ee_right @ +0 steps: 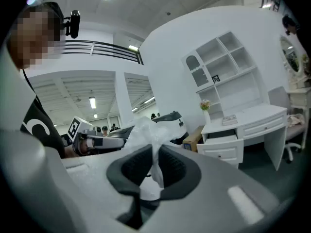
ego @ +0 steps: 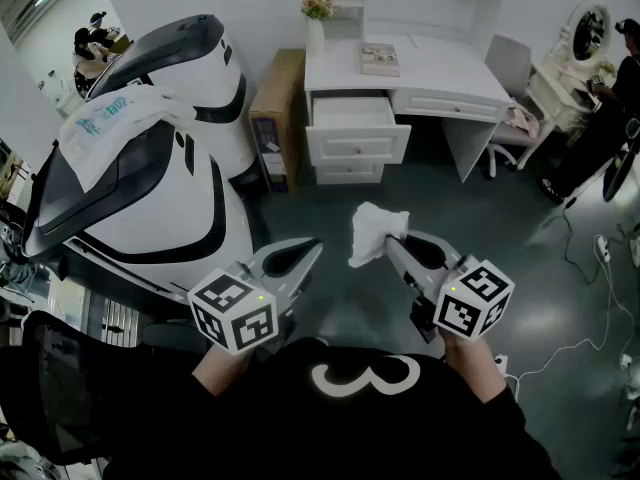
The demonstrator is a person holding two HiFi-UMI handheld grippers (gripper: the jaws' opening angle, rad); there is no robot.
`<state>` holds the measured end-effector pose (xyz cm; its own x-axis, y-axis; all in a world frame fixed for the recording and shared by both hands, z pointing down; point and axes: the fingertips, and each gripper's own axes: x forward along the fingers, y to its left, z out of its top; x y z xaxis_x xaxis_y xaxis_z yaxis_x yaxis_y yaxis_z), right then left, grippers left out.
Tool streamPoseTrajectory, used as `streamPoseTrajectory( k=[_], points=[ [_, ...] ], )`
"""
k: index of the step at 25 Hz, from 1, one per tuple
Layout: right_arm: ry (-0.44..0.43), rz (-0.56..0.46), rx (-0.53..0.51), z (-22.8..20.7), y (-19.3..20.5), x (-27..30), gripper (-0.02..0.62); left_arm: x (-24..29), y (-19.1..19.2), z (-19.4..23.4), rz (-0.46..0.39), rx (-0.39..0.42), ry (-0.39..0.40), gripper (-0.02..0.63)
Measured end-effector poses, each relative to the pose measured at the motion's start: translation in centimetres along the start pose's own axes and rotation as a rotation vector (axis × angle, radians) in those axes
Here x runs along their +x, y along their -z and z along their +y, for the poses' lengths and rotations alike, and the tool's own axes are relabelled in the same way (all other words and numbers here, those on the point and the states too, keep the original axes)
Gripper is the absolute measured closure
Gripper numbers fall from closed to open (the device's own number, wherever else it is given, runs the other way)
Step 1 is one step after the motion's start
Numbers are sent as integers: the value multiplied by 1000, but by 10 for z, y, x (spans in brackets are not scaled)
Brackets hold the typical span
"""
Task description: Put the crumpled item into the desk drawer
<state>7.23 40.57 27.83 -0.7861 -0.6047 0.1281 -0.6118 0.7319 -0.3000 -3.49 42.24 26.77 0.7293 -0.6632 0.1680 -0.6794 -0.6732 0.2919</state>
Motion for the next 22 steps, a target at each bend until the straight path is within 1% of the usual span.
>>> streamPoseTrajectory(
  k=[6,11,14,18,22],
  points=[
    [6,-8,0,0,-1,-16,554,1,2,-15,-1,7,2,597],
    [20,-12,20,-10,1,-23,554,8,3,-19,3,13,6,597],
    [20,-2,40,-17,6,-23,554,14,6,-16,11,3,8,597],
    [35,7,22,-27,8,-18,554,26,6,-7,18,0,13,597],
    [25,16,25,-40,12,-7,552,40,11,5,29,-4,21,597]
  ],
)
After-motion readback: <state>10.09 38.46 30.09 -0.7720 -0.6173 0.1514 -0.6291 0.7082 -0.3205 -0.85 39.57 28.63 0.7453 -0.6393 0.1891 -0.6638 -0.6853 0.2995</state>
